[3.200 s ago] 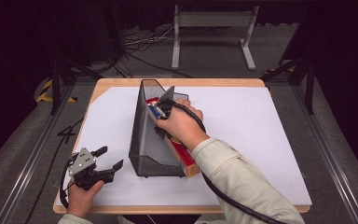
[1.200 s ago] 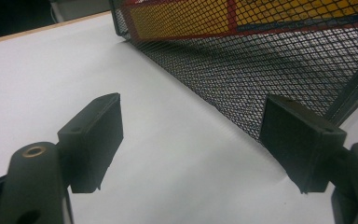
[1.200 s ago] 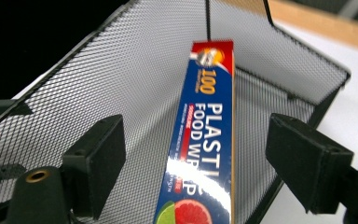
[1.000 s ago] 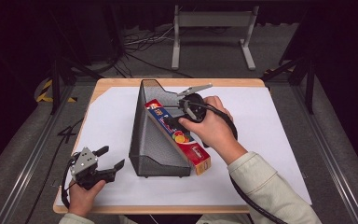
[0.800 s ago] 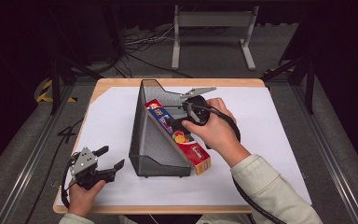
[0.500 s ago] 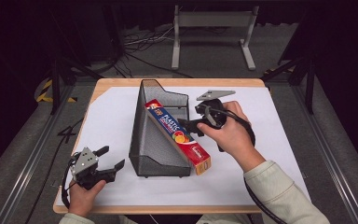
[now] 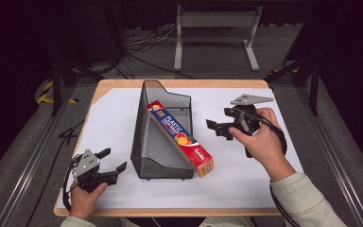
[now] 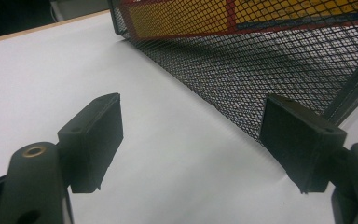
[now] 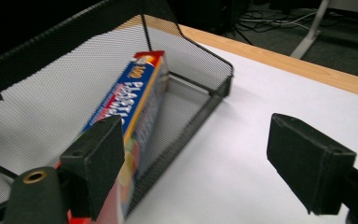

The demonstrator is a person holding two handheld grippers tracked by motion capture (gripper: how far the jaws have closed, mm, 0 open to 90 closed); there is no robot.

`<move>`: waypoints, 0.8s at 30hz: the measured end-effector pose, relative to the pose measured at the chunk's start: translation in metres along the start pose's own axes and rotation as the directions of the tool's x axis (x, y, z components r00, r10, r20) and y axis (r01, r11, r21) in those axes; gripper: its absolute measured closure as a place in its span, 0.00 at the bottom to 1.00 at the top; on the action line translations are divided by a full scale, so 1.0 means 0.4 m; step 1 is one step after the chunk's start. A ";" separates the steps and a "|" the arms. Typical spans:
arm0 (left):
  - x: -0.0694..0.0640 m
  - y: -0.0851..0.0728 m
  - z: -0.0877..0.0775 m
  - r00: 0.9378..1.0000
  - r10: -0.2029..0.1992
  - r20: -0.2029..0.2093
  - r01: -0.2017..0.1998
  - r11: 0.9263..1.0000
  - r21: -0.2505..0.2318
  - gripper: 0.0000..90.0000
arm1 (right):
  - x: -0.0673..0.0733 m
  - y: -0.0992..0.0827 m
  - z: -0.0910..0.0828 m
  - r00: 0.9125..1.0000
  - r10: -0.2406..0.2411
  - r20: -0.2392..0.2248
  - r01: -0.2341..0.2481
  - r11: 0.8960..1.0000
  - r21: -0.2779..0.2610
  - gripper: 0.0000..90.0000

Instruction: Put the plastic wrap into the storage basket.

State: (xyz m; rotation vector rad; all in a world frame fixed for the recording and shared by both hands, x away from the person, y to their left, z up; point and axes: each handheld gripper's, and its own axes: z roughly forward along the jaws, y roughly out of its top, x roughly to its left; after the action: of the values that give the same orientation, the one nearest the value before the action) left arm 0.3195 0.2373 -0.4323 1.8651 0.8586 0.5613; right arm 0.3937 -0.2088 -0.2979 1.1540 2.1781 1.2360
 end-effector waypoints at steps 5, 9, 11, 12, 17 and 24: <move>0.000 0.000 0.000 1.000 -0.003 -0.001 0.003 1.000 0.000 0.25 | -0.033 -0.028 -0.041 0.999 -0.025 0.021 0.025 1.000 -0.019 0.22; 0.000 0.000 0.000 1.000 -0.006 -0.002 0.006 1.000 0.001 0.25 | -0.061 -0.058 -0.067 0.998 -0.055 0.030 0.056 0.997 -0.046 0.22; 0.000 0.000 -0.001 1.000 -0.006 -0.002 0.006 1.000 0.000 0.25 | -0.071 -0.076 -0.074 0.997 -0.069 0.035 0.071 0.995 -0.063 0.21; 0.000 0.000 -0.001 1.000 -0.006 -0.002 0.006 1.000 -0.002 0.25 | -0.077 -0.091 -0.077 0.997 -0.073 0.036 0.075 0.995 -0.071 0.21; 0.001 -0.001 -0.002 1.000 -0.008 -0.006 0.008 1.000 -0.003 0.25 | -0.108 -0.162 -0.074 0.998 -0.047 0.047 0.050 0.996 -0.078 0.21; 0.002 0.000 -0.003 1.000 -0.007 -0.009 0.007 1.000 -0.003 0.25 | -0.155 -0.261 -0.060 0.997 -0.014 0.071 0.017 0.999 -0.036 0.21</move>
State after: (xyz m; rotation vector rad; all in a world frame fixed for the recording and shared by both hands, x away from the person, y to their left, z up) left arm 0.3189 0.2386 -0.4319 1.8574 0.8694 0.5662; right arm 0.3656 -0.3002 -0.3765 1.1470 2.1002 1.2047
